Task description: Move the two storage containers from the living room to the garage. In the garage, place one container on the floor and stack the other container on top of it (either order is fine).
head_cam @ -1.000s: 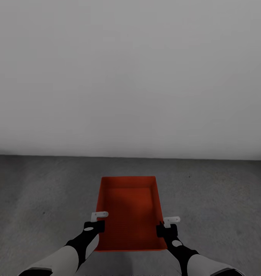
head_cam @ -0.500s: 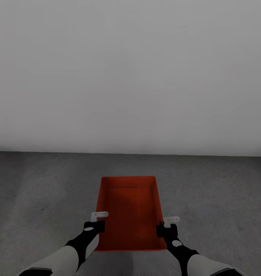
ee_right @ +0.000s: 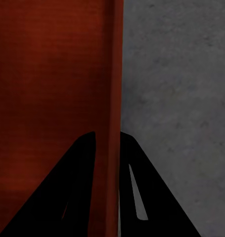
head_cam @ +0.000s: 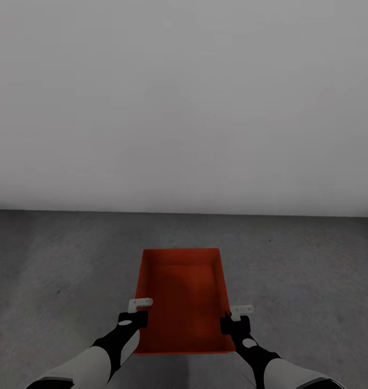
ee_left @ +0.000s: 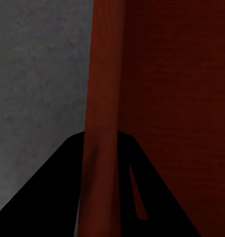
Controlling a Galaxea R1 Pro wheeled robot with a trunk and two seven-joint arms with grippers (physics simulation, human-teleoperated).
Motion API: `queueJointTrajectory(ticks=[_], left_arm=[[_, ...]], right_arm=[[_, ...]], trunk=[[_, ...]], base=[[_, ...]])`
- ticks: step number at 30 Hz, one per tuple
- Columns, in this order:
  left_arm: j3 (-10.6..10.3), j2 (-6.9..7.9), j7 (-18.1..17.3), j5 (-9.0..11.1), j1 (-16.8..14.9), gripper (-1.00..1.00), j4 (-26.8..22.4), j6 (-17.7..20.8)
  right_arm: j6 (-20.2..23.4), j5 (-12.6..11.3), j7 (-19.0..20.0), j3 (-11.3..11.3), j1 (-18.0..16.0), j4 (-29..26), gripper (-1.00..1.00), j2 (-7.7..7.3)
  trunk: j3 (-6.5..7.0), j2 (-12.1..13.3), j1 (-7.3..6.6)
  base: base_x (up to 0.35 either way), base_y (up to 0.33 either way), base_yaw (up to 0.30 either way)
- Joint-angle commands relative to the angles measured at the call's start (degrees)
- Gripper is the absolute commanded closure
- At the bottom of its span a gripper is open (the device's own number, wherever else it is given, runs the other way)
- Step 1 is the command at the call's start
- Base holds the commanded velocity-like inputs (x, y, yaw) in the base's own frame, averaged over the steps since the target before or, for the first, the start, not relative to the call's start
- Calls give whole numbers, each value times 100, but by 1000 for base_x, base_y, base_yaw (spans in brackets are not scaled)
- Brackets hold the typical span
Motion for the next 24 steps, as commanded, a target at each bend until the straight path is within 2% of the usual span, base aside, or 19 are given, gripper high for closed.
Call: queueJointTrajectory(ticks=[1, 13, 24], left_arm=[[437, 267, 66, 180, -7, 100, -159, -4], [435, 267, 65, 180, -7, 100, -159, -4], [434, 267, 65, 180, -7, 100, -159, -4]], right_arm=[[-35, -133, -22, -89, 2, 10, 100, -2], [-35, -133, -22, -89, 2, 13, 100, -2], [-35, -133, -22, -89, 2, 9, 100, -2]], trunk=[[-22, -43, 22], [-238, -525, 285], [-238, -525, 285]], base=[[0, 0, 0], [0, 0, 0], [0, 0, 0]])
